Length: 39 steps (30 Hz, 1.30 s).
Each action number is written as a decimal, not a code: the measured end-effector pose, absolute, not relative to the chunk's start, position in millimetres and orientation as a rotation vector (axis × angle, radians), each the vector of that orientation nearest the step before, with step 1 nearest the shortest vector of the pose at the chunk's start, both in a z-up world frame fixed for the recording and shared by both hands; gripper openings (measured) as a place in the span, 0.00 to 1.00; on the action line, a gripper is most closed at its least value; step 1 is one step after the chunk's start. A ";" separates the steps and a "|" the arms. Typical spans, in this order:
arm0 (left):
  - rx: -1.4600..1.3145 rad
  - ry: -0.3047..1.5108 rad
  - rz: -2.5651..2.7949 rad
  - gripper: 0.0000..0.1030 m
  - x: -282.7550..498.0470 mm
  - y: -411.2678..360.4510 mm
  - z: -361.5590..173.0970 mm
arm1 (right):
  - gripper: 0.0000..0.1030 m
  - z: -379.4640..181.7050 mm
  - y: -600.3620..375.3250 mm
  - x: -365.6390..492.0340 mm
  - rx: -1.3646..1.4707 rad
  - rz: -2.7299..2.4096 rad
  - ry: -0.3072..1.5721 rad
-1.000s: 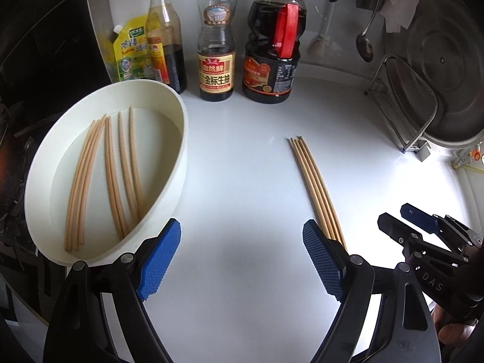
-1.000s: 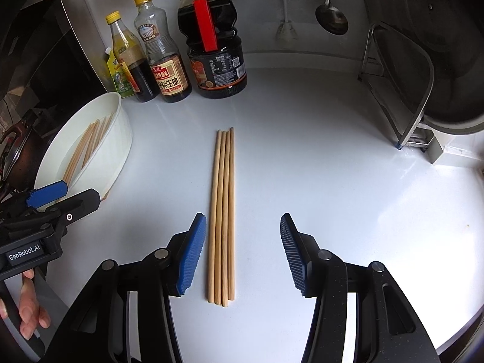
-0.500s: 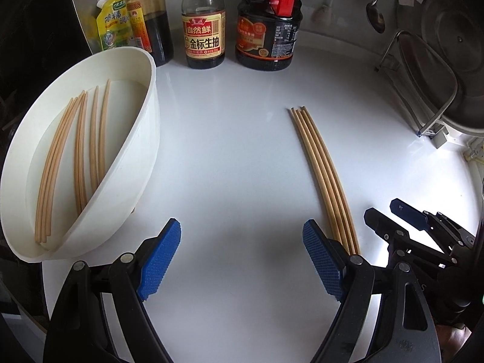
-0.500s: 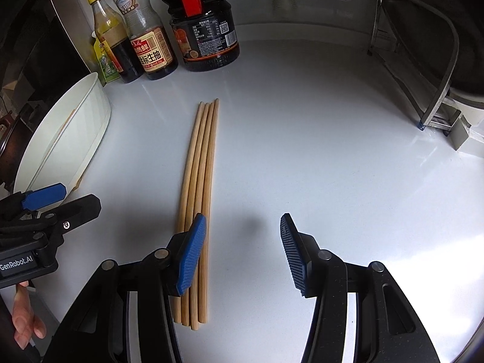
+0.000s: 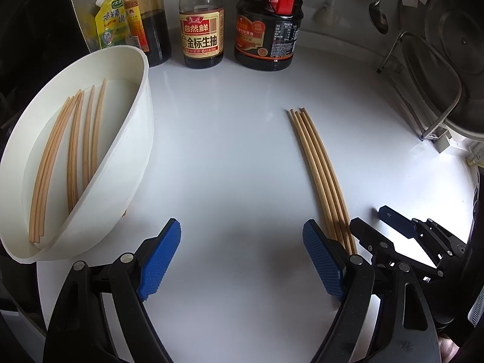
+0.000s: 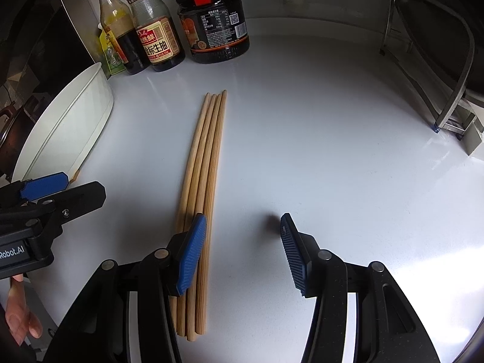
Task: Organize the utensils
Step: 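Lower both open tools over the bamboo chopstick pile, spreading the chopsticks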
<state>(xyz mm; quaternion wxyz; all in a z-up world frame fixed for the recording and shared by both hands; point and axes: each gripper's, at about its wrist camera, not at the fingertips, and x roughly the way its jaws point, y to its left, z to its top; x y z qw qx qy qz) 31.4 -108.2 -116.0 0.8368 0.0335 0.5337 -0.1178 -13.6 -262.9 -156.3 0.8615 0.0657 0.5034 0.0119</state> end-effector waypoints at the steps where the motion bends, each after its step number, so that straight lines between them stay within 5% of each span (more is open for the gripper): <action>1: 0.070 1.132 -0.248 0.79 30.6 -108.7 -117.1 | 0.48 -156.3 -261.6 -13.7 0.126 0.026 1.057; 39: 0.086 1.165 -0.290 0.80 21.1 -158.1 -152.2 | 0.48 -153.5 -303.0 -19.2 0.041 0.016 1.004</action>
